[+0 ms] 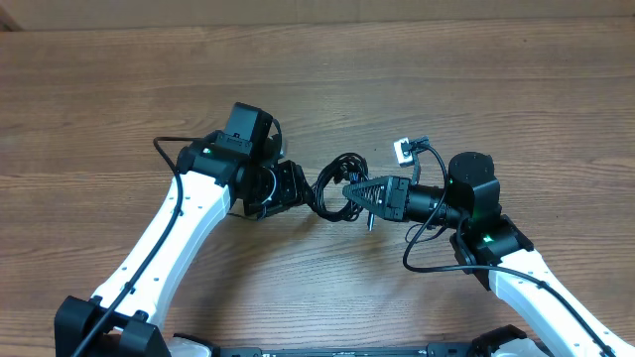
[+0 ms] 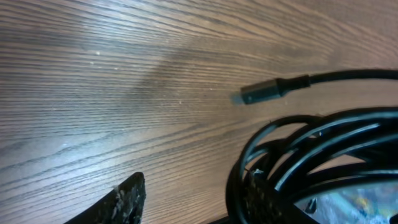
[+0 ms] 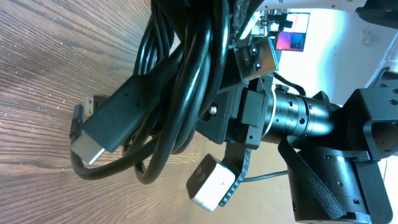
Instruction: Untangle cables
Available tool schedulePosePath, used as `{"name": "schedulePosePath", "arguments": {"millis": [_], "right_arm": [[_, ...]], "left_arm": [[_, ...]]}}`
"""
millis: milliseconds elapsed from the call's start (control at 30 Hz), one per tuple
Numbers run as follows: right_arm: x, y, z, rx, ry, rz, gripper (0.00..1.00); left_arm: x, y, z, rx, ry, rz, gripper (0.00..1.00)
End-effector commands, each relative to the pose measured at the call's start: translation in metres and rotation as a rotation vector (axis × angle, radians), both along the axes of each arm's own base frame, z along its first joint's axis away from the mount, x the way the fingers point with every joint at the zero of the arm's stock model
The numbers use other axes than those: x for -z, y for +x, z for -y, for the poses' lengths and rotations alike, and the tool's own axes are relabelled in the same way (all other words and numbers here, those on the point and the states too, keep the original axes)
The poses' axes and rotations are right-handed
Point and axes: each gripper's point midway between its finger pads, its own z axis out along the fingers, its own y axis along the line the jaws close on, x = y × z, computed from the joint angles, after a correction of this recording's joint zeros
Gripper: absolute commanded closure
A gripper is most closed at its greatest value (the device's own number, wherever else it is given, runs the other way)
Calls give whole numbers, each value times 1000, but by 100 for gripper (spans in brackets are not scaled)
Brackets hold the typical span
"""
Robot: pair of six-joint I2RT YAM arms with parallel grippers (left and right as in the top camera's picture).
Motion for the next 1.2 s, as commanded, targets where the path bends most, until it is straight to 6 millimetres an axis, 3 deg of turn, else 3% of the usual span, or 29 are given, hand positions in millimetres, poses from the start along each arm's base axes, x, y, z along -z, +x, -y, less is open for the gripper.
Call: {"name": "schedulePosePath", "arguments": {"millis": [0, 300, 633, 800, 933, 1067, 1167], "right_arm": [[-13, 1, -1, -7, 16, 44, 96], [-32, 6, -3, 4, 72, 83, 96], [-57, 11, -3, 23, 146, 139, 96], [-58, 19, 0, 72, 145, 138, 96], [-57, 21, 0, 84, 143, 138, 96], [-57, 22, 1, 95, 141, 139, 96], [-57, 24, 2, 106, 139, 138, 96]], "left_arm": [[-5, -14, 23, 104, -84, -14, 50], [2, -27, 40, 194, -73, -23, 53], [22, -36, 46, 256, -58, -88, 77], [28, -47, 41, 348, -45, -100, 86], [38, -57, 17, 377, 78, -131, 87], [50, -65, -35, 315, 336, -209, 84], [51, -64, -62, 204, 453, -258, 83]]}}
